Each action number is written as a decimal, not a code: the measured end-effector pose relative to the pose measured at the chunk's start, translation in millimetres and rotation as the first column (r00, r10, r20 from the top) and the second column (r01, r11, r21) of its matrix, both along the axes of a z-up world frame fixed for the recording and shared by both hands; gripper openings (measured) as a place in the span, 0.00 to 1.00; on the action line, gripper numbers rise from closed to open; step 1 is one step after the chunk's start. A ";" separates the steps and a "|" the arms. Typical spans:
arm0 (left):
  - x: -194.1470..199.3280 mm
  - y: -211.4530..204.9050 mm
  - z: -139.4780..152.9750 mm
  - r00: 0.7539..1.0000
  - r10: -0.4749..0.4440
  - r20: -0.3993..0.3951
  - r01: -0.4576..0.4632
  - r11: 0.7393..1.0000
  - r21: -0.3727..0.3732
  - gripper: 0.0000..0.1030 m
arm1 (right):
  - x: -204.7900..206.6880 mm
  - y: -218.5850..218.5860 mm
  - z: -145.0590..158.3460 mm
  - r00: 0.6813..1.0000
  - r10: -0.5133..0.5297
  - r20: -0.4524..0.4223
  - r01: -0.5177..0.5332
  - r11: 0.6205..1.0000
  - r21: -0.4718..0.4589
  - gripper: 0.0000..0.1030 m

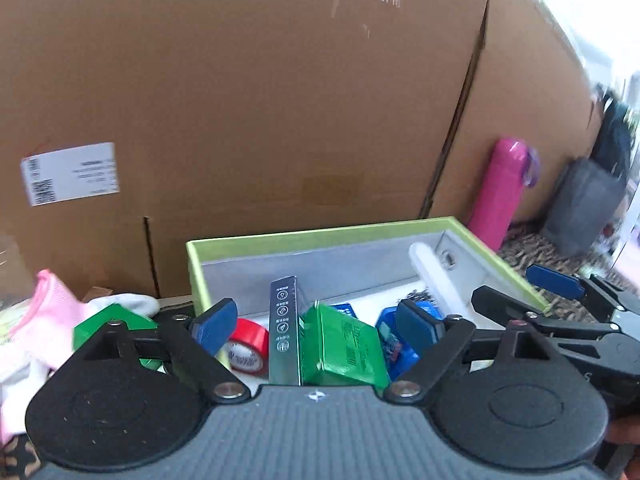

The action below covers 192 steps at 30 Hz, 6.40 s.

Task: Organize objects
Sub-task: 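Carry the green box and toothbrush case into the lime-green box and release, then withdraw both tools from the box back toward the pile, then grasp the gold box with left tool while right tool grasps the orange-white medicine box, then carry the gold box and medicine box into the lime-green box and release, then withdraw both tools from the box back toward the pile, then grasp the white-pink glove with left tool while right tool grasps the black tape roll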

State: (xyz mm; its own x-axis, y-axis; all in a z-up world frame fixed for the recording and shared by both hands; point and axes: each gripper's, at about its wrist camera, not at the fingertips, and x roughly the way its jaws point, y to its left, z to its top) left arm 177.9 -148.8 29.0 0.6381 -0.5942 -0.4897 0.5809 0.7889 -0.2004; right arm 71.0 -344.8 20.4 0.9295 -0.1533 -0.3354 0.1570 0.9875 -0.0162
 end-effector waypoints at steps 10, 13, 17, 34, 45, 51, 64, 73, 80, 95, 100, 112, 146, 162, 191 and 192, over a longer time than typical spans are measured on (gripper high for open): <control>-70.7 88.3 -8.9 0.987 0.154 0.048 -0.152 0.988 -0.039 0.94 | -55.8 75.9 25.4 0.981 0.170 0.096 -0.164 0.984 -0.064 1.00; -80.5 115.7 -21.8 0.974 0.224 0.026 -0.224 0.974 -0.015 0.94 | -62.9 103.5 18.3 0.973 0.217 0.072 -0.214 0.976 -0.050 1.00; -82.9 152.8 -41.4 0.954 0.300 0.004 -0.300 0.953 0.035 0.94 | -67.5 148.3 -1.6 0.950 0.313 -0.002 -0.313 0.950 -0.003 1.00; 6.8 188.3 -66.9 0.909 0.416 -0.016 -0.411 0.902 0.136 0.85 | -11.7 242.6 -48.8 0.905 0.357 -0.231 -0.397 0.904 -0.157 0.61; -22.4 214.9 -57.0 0.932 0.340 -0.125 -0.327 0.938 0.114 0.39 | 10.3 254.3 -59.1 0.929 0.304 -0.213 -0.359 0.882 -0.305 0.26; -83.5 216.8 -55.1 0.946 0.298 -0.125 -0.280 0.949 0.147 0.39 | -43.4 247.6 -45.9 0.886 0.408 -0.221 -0.458 0.841 -0.287 0.21; -144.1 222.3 -45.3 0.953 0.302 0.021 -0.298 0.926 0.231 0.59 | -86.4 220.4 -36.1 0.829 0.530 -0.178 -0.539 0.842 -0.003 0.69; -124.4 197.7 -65.4 0.969 0.248 -0.002 -0.235 0.920 0.315 0.49 | -60.9 224.9 -63.2 0.797 0.540 -0.270 -0.537 0.839 0.092 0.66; -141.0 184.0 -64.1 0.989 0.136 -0.063 -0.113 0.952 0.286 0.31 | -92.2 188.5 -63.4 0.831 0.478 -0.285 -0.472 0.876 0.097 0.67; -135.3 154.6 -68.2 0.993 0.115 -0.006 -0.106 0.936 0.335 0.45 | -77.7 184.4 -69.6 0.826 0.466 -0.318 -0.459 0.883 0.102 0.73; -134.3 151.8 -66.1 0.993 0.110 -0.042 -0.092 0.948 0.305 0.30 | -82.8 179.0 -67.2 0.836 0.464 -0.293 -0.454 0.885 0.103 0.64; -137.3 113.3 -13.4 0.998 -0.062 -0.005 0.062 0.987 0.150 0.31 | -115.3 119.8 -13.0 0.919 0.368 -0.140 -0.357 0.929 0.102 0.64; 3.6 -30.1 -12.3 0.997 0.075 -0.027 -0.077 0.996 -0.047 0.86 | 37.4 -21.3 -21.1 0.996 0.019 -0.091 -0.030 0.993 -0.118 0.94; -69.9 8.0 20.0 0.983 0.162 0.088 -0.170 0.982 0.085 0.88 | -39.7 29.0 23.5 0.997 0.064 0.030 -0.062 0.995 -0.072 1.00; -41.1 188.7 -69.0 0.925 0.371 -0.080 -0.344 0.910 0.231 0.41 | -51.0 164.5 -27.8 0.929 0.355 -0.105 -0.348 0.934 0.075 1.00; -44.3 189.7 -69.6 0.924 0.379 -0.052 -0.358 0.904 0.232 0.35 | -49.8 168.9 -27.2 0.923 0.370 -0.103 -0.363 0.929 0.076 1.00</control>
State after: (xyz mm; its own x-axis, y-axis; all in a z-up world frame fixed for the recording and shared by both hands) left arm 133.6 40.9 -40.7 0.7364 -0.1995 -0.6465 0.2269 0.9730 -0.0418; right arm 21.2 -175.9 -6.8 0.8724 0.2122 -0.4403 -0.2158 0.9755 0.0425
